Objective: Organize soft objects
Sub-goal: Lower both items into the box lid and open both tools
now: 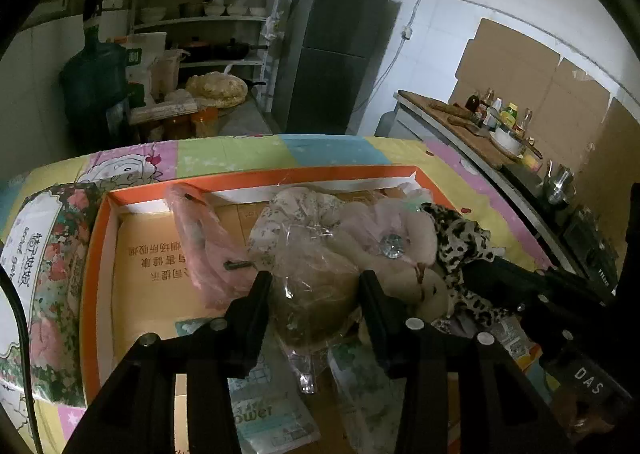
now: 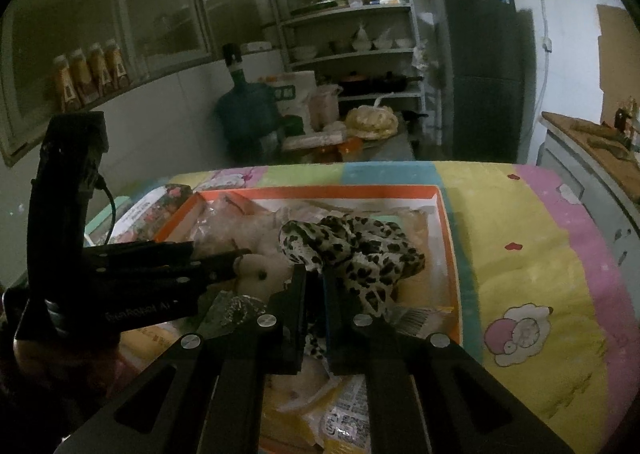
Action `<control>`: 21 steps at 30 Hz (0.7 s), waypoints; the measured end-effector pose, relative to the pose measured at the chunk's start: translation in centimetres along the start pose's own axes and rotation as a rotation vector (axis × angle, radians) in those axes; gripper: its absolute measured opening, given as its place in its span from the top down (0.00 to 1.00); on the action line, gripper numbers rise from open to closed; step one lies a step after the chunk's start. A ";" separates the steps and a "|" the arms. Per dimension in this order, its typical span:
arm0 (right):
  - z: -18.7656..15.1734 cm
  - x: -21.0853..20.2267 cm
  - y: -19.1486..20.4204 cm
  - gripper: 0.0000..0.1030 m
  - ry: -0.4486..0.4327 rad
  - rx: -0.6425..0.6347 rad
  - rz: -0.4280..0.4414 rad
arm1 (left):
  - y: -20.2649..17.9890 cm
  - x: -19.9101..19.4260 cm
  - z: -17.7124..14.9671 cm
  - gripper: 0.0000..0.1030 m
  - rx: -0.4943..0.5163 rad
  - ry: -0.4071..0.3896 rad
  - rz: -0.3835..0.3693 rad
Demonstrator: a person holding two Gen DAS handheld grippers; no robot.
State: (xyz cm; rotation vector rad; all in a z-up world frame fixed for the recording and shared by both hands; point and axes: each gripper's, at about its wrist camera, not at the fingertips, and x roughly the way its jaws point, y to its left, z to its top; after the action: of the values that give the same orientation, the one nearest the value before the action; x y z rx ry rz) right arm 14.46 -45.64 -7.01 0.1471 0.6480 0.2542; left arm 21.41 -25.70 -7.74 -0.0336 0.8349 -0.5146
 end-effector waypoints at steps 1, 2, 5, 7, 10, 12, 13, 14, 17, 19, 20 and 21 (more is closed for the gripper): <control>0.0 0.1 0.0 0.90 -0.001 0.003 0.005 | 0.1 -0.1 0.0 0.56 -0.007 0.000 -0.004; 0.0 0.1 0.0 0.85 -0.003 0.006 0.010 | 0.2 -0.1 0.0 0.56 -0.011 -0.001 -0.007; -0.1 0.0 0.3 0.69 -0.010 0.010 0.022 | 0.4 -0.4 0.0 0.54 -0.019 0.000 -0.004; -0.1 0.0 0.3 0.63 -0.010 0.009 0.022 | 0.3 -0.6 0.0 0.54 -0.021 -0.001 -0.005; -0.2 -0.2 0.4 0.60 -0.013 0.011 0.022 | 0.2 -0.8 -0.1 0.53 -0.020 0.000 0.003; -0.2 -0.4 0.6 0.58 -0.018 0.014 0.018 | 0.0 -1.1 -0.2 0.53 -0.013 0.000 0.016; -0.2 -0.6 0.6 0.58 -0.020 0.014 0.018 | 0.0 -1.2 -0.2 0.53 -0.011 -0.003 0.014; -0.2 -0.8 0.6 0.57 -0.023 0.016 0.018 | -0.1 -1.4 -0.2 0.51 -0.009 -0.006 0.012; -0.2 -1.5 0.8 0.52 -0.037 0.018 0.014 | -0.2 -2.1 -0.4 0.43 -0.003 -0.020 0.011; -0.2 -2.2 1.0 0.47 -0.053 0.021 0.014 | -0.2 -2.8 -0.4 0.39 -0.002 -0.035 0.014; -0.2 -2.5 1.1 0.45 -0.060 0.022 0.014 | -0.2 -3.0 -0.5 0.37 -0.002 -0.041 0.015; -0.2 -2.8 1.3 0.43 -0.069 0.024 0.015 | -0.1 -3.4 -0.5 0.37 -0.001 -0.050 0.018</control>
State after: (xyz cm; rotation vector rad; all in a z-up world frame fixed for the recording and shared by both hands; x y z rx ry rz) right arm 11.98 -45.16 -5.26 0.1827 0.5820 0.2547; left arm 19.09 -24.18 -5.68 -0.0402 0.7855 -0.4946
